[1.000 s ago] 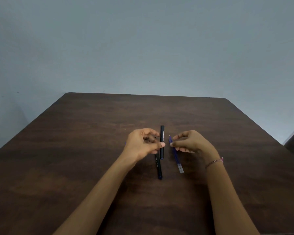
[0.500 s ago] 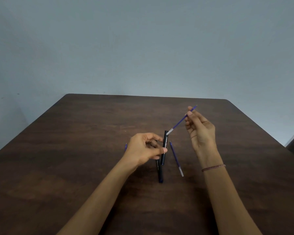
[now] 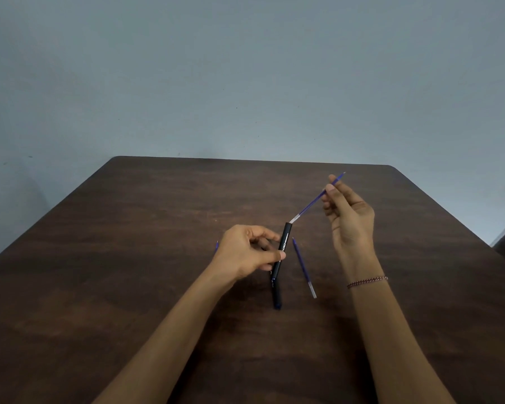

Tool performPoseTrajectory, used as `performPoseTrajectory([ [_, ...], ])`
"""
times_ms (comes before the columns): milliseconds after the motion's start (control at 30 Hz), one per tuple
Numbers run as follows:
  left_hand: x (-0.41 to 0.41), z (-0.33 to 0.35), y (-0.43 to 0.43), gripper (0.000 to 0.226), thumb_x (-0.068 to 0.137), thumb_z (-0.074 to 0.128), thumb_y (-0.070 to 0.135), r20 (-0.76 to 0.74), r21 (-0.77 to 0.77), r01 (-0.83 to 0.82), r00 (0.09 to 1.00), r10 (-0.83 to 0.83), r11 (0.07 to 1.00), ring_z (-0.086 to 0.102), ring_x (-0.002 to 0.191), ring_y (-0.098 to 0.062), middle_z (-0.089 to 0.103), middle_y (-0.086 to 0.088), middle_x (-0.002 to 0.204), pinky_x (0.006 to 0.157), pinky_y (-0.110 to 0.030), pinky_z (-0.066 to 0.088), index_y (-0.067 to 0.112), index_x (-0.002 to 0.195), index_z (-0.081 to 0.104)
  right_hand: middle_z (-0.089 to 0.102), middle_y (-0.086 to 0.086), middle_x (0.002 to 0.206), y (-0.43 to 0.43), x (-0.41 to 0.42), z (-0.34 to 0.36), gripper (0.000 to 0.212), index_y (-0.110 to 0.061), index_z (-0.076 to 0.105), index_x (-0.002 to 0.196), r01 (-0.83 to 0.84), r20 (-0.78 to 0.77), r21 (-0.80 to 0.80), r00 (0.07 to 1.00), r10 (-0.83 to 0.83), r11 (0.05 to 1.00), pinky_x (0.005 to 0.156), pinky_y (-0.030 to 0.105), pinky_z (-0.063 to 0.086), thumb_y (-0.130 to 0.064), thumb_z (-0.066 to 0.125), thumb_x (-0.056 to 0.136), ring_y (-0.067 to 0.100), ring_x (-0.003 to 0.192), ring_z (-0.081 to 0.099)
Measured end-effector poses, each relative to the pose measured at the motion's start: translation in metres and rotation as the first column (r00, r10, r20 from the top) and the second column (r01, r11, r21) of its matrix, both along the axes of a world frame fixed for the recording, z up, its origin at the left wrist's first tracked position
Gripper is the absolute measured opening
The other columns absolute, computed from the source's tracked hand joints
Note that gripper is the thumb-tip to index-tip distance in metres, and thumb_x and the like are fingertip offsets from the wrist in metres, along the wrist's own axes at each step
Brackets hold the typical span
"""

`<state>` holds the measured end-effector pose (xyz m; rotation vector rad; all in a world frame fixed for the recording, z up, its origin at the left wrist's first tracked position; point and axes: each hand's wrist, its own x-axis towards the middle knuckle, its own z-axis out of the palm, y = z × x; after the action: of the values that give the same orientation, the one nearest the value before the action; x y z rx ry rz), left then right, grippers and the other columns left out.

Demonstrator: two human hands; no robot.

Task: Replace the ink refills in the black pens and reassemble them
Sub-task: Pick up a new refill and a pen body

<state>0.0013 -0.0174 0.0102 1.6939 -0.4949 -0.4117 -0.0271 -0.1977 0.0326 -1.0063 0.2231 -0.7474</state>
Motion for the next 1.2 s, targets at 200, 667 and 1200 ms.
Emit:
performPoseTrajectory([
  [200,0.0,0.001,0.001,0.027,0.067,0.08,0.001,0.002,0.033,-0.009,1.0,0.009,0.999,0.064,0.054,-0.004,0.064,0.009,0.053,0.052,-0.022,0.055,0.023,0.077,0.068,0.071,-0.007,0.074,0.003,-0.002,0.002,0.016,-0.012,0.07,0.094,-0.044,-0.045,-0.089,0.998,0.04,0.995,0.062,0.013,0.05,-0.002,0.064,0.083,0.002,0.061,0.059],
  [667,-0.007,0.01,0.002,0.031,0.07,0.078,0.001,0.005,0.114,0.014,1.0,-0.015,0.993,0.065,0.062,-0.007,0.065,-0.003,0.071,0.057,-0.021,0.058,0.009,0.099,0.069,0.061,-0.005,0.074,0.011,-0.002,-0.002,0.032,-0.011,0.062,0.119,-0.179,-0.156,-0.323,0.979,0.134,0.929,0.062,0.013,0.047,-0.008,0.06,0.088,0.001,0.059,0.05],
  [1200,-0.003,0.012,0.006,0.024,0.07,0.077,-0.001,-0.007,0.022,-0.062,0.998,0.063,0.998,0.068,0.06,-0.008,0.064,0.005,0.062,0.057,-0.022,0.057,0.013,0.088,0.069,0.064,-0.004,0.078,0.026,-0.001,-0.007,0.041,-0.035,0.059,0.116,-0.257,-0.199,-0.637,0.966,0.166,0.727,0.083,0.027,0.052,-0.019,0.071,0.08,0.012,0.083,0.063],
])
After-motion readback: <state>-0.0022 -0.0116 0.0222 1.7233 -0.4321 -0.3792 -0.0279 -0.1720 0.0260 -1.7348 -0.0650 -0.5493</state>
